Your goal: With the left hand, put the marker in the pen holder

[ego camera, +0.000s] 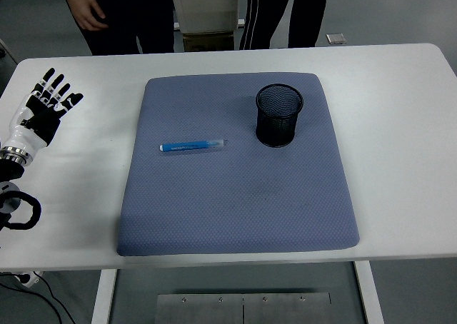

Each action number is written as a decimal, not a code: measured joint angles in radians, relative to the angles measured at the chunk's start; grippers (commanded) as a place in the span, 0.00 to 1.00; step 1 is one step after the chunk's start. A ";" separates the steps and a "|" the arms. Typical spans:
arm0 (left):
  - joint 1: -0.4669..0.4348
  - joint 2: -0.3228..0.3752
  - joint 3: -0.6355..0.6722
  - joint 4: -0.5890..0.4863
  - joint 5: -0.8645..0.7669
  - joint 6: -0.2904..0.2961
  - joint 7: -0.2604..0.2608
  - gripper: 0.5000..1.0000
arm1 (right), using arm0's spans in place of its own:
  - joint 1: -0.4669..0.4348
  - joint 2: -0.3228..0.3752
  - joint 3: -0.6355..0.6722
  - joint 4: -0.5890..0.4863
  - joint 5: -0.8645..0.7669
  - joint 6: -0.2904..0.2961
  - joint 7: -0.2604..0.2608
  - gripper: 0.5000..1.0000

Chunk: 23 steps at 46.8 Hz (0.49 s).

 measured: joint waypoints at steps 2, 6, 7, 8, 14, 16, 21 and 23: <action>0.000 0.000 0.000 0.000 0.000 0.003 0.000 1.00 | 0.000 0.000 0.000 0.000 0.000 0.000 0.000 1.00; 0.002 -0.001 0.001 0.000 -0.002 0.007 -0.003 1.00 | 0.000 0.000 0.000 0.000 0.000 0.000 0.000 1.00; 0.003 -0.001 0.001 0.000 0.001 0.006 -0.003 1.00 | 0.000 0.000 0.000 0.000 0.000 0.000 0.000 1.00; 0.003 -0.001 0.001 0.000 0.003 0.004 -0.002 1.00 | 0.000 0.000 0.000 0.000 0.000 0.000 0.000 1.00; 0.007 -0.001 0.001 0.000 0.010 -0.003 -0.001 1.00 | 0.000 0.000 0.000 0.000 0.000 0.000 0.000 1.00; 0.008 -0.001 0.001 0.000 0.009 -0.003 0.000 1.00 | 0.000 0.000 0.000 0.000 0.000 0.000 0.000 1.00; 0.011 -0.001 0.000 0.000 0.000 -0.004 0.000 1.00 | 0.000 0.000 0.000 0.000 0.000 0.000 0.000 1.00; 0.011 -0.001 -0.003 0.000 -0.002 -0.005 0.000 1.00 | 0.000 0.000 0.000 0.000 0.000 0.000 0.000 1.00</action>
